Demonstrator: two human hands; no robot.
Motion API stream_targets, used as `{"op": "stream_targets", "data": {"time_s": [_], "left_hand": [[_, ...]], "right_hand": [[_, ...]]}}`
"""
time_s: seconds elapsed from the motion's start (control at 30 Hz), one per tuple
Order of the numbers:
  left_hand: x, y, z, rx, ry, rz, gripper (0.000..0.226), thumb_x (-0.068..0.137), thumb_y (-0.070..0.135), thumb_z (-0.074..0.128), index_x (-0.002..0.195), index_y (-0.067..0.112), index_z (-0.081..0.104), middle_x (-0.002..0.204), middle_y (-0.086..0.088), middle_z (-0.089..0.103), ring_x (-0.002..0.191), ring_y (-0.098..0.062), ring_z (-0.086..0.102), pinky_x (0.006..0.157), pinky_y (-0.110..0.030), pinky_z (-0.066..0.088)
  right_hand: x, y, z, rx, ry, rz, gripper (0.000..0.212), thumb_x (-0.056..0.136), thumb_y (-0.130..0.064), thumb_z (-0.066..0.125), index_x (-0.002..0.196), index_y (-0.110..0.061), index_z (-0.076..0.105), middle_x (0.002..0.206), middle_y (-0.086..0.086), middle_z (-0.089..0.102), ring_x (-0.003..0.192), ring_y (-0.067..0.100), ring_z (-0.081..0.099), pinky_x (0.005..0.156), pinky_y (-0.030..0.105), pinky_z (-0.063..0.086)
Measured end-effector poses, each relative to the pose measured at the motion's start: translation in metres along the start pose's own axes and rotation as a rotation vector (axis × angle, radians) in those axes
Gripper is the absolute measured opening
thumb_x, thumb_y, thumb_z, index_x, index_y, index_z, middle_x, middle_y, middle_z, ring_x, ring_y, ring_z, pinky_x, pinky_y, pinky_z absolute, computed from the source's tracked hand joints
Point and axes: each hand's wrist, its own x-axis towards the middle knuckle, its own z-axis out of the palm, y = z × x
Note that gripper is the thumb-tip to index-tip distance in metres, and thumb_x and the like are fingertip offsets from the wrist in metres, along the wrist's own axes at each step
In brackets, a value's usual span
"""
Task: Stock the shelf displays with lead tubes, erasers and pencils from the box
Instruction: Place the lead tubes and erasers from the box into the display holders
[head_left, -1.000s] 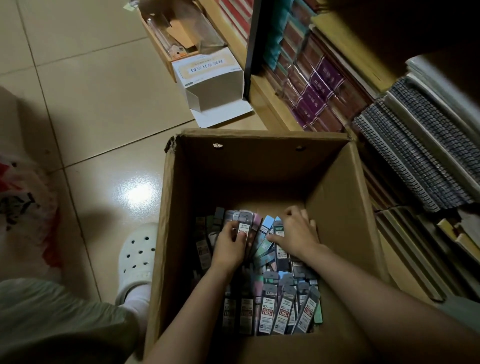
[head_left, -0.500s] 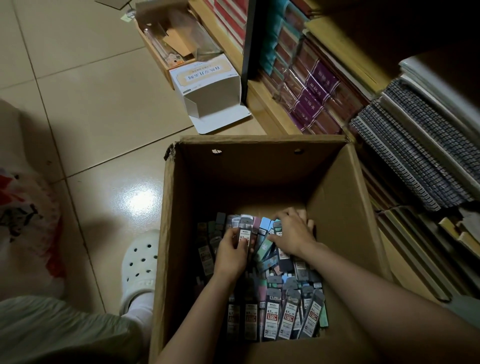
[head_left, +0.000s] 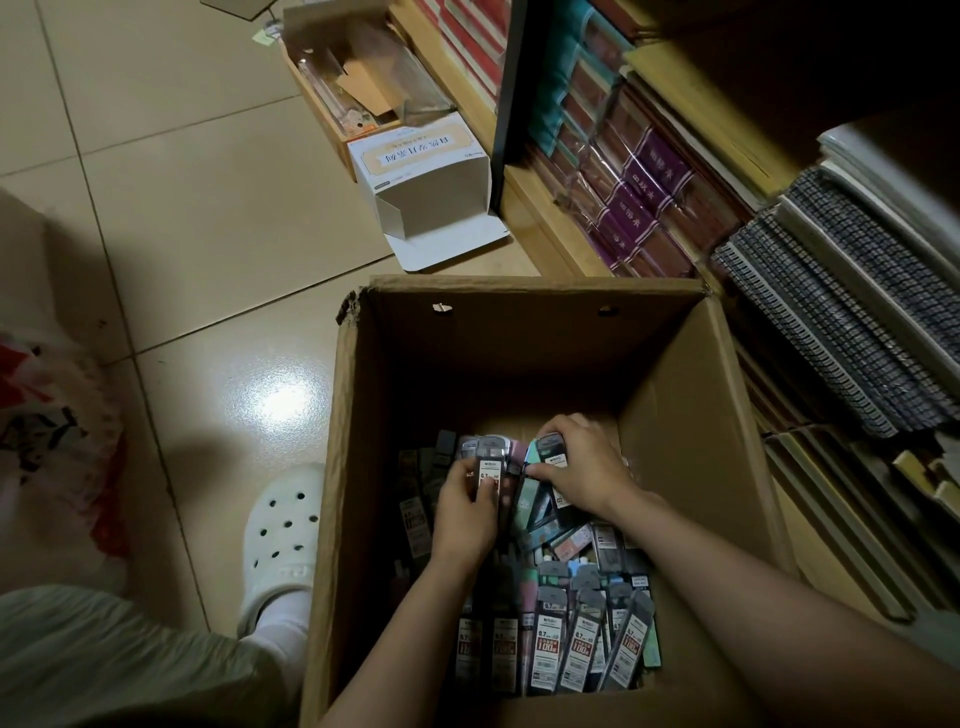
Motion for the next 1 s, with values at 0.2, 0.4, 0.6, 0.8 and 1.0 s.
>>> {"op": "stream_targets", "data": {"time_s": [0.2,0.4,0.6,0.8,1.0], "left_hand": [[-0.005,0.022,-0.006,0.076,0.062,0.079,0.022,0.100,0.016,0.047,0.121,0.019,0.053,0.101,0.006,0.064,0.091,-0.007,0.063,0.080,-0.029,0.054],[-0.029,0.102,-0.012,0.198,-0.142,0.292,0.018,0.098,0.015,0.051,0.115,0.019,0.056,0.106,-0.003,0.067,0.092,-0.015,0.066,0.082,-0.040,0.057],[-0.087,0.220,-0.020,0.133,-0.511,0.333,0.020,0.097,0.017,0.053,0.115,0.024,0.052,0.117,-0.009,0.064,0.095,-0.019,0.069,0.071,-0.028,0.058],[-0.154,0.294,-0.010,0.070,-0.735,0.426,0.018,0.095,0.029,0.057,0.114,0.030,0.056,0.113,-0.007,0.068,0.101,-0.025,0.069,0.079,-0.044,0.058],[-0.179,0.318,0.002,0.042,-0.791,0.519,0.032,0.091,0.008,0.059,0.116,0.027,0.053,0.101,-0.001,0.073,0.091,-0.018,0.072,0.067,-0.035,0.059]], "right_hand": [[-0.021,-0.004,-0.023,0.199,0.039,0.006,0.025,0.081,-0.026,0.078,0.092,-0.032,0.056,0.092,-0.013,0.063,0.089,0.008,0.061,0.073,0.025,0.050],[-0.051,-0.059,-0.110,0.266,0.195,-0.065,0.026,0.079,-0.023,0.079,0.095,-0.028,0.060,0.097,-0.007,0.065,0.092,0.010,0.062,0.072,0.022,0.048],[-0.117,-0.122,-0.231,0.183,0.318,-0.181,0.035,0.078,-0.029,0.080,0.107,-0.018,0.064,0.099,-0.008,0.063,0.097,0.010,0.059,0.081,0.025,0.050],[-0.184,-0.139,-0.300,0.194,0.546,-0.236,0.027,0.077,-0.034,0.080,0.098,-0.022,0.069,0.091,-0.005,0.069,0.085,0.013,0.065,0.075,0.034,0.055],[-0.209,-0.140,-0.324,0.275,0.700,-0.252,0.022,0.076,-0.030,0.081,0.094,-0.028,0.069,0.084,-0.009,0.070,0.076,0.007,0.067,0.071,0.031,0.057]]}}
